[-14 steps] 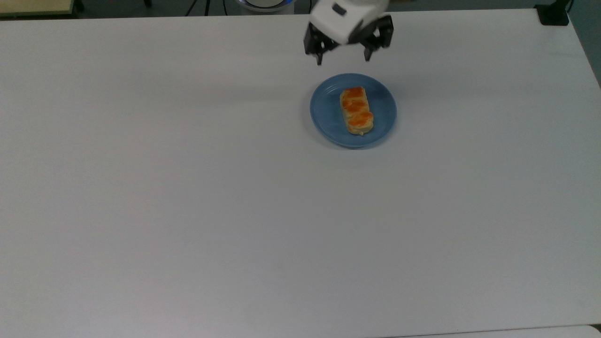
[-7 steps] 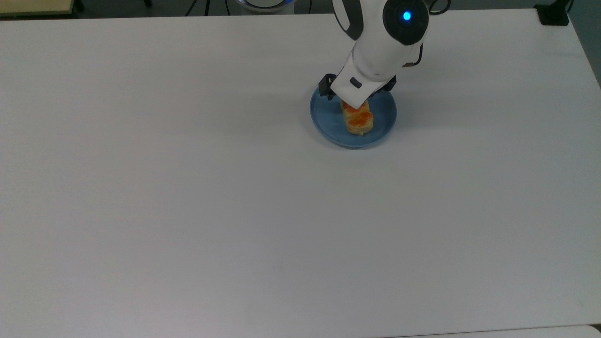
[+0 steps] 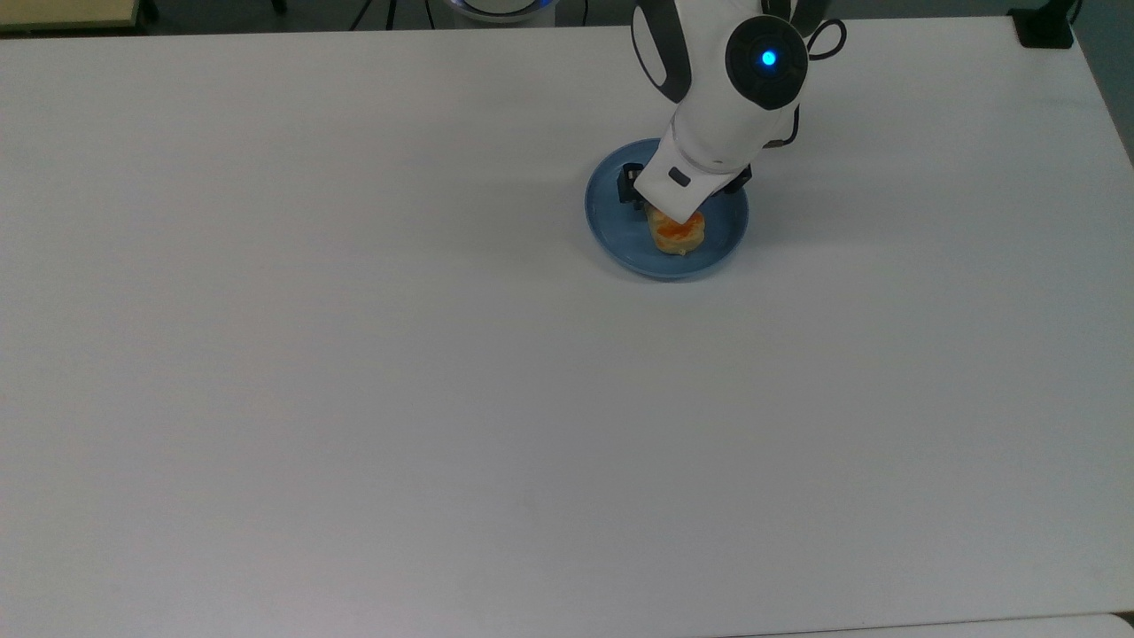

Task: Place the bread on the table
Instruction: 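Lower the gripper and grasp the orange-topped bread roll, then lift the bread roll off the plate and carry it beside the plate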

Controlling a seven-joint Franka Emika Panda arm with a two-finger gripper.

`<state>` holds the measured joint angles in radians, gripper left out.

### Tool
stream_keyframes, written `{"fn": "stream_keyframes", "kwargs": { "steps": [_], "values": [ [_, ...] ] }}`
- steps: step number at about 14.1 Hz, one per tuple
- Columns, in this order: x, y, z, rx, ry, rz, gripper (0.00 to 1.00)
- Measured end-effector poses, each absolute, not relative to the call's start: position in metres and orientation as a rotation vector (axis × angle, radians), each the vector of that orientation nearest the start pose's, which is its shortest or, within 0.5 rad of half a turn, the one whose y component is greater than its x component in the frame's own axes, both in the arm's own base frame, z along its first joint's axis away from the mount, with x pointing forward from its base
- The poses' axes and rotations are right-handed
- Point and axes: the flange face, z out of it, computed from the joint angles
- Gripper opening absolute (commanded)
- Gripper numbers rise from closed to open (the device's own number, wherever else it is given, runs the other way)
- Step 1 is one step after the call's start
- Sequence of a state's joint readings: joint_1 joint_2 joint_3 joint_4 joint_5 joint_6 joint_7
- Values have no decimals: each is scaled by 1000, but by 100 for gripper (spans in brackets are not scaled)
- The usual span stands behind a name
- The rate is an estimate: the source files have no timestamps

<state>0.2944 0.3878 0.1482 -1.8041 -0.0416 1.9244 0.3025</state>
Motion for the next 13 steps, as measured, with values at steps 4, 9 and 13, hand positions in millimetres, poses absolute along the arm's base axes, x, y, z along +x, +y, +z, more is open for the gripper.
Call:
{"fn": "stream_keyframes", "kwargs": {
  "steps": [4, 9, 13],
  "values": [
    [556, 261, 321, -3179, -258, 385, 18],
    [568, 227, 378, -3193, -213, 339, 18],
    [598, 131, 386, -3229, -233, 318, 19]
  ]
}}
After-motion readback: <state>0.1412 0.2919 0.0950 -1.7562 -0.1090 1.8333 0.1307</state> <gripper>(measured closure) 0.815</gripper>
